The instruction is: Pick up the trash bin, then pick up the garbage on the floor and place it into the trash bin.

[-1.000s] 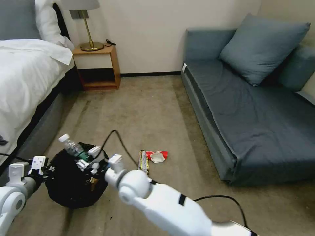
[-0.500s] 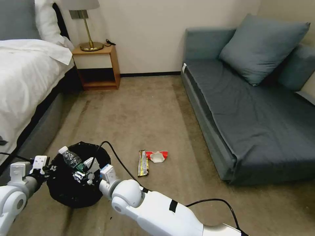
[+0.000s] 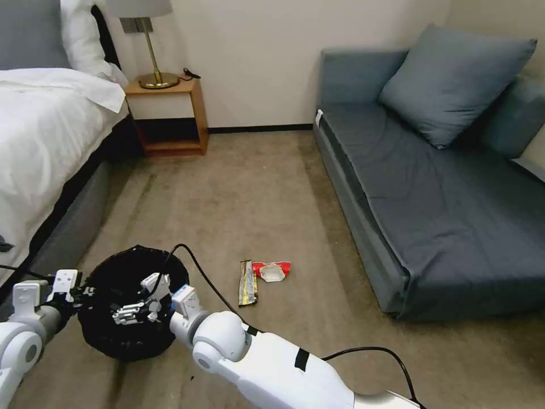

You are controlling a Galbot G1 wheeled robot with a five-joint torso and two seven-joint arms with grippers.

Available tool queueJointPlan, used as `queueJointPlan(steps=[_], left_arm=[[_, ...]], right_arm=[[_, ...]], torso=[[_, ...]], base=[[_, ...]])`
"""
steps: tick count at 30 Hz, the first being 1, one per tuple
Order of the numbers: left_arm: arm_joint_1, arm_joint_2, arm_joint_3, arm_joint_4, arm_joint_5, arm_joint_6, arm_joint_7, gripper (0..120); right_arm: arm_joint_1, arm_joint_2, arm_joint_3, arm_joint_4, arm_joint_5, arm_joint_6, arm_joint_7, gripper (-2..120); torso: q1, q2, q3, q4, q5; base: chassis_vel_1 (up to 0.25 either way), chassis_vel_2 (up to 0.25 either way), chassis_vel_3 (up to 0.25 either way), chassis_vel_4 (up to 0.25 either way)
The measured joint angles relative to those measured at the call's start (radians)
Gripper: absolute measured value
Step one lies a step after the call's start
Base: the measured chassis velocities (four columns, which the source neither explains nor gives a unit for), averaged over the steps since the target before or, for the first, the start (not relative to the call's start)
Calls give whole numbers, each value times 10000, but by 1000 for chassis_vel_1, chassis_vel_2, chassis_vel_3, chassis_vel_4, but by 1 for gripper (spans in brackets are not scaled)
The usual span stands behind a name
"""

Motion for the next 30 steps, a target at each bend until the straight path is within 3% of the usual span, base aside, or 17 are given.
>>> queueJointPlan(steps=[3, 6, 8, 12, 21, 30], left_arm=[[-16, 39, -84, 87, -44, -18, 3, 3], [-87, 53, -155, 153, -131, -24, 6, 3], [-88, 53, -157, 154, -134, -24, 6, 3], [-125, 96, -221, 299, -203, -36, 32, 3], [-206, 91, -272, 425, -247, -46, 41, 3], [-290, 125, -240, 421, -276, -45, 42, 3]], right_arm=[[-408, -279, 684, 343, -710, 651, -200, 100], [-1406, -1067, 2017, 962, -1977, 1645, -647, 100], [-1516, -1141, 2149, 1024, -2070, 1734, -678, 100], [-3256, -2126, 4216, 1966, -2942, 2781, -1123, 100], [-5028, -1871, 6069, 2052, -3518, 4216, -1459, 100], [-5135, -1816, 6070, 1627, -3474, 4585, -1710, 100]], torso=[[0, 0, 0, 3, 3], [0, 0, 0, -4, 2], [0, 0, 0, -5, 2], [0, 0, 0, -2, 3], [0, 0, -1, -2, 1], [-1, 0, -1, 1, 1]], base=[[0, 0, 0, 0], [0, 0, 0, 0], [0, 0, 0, 0], [0, 0, 0, 0], [0, 0, 0, 0], [-28, 21, 23, -25]])
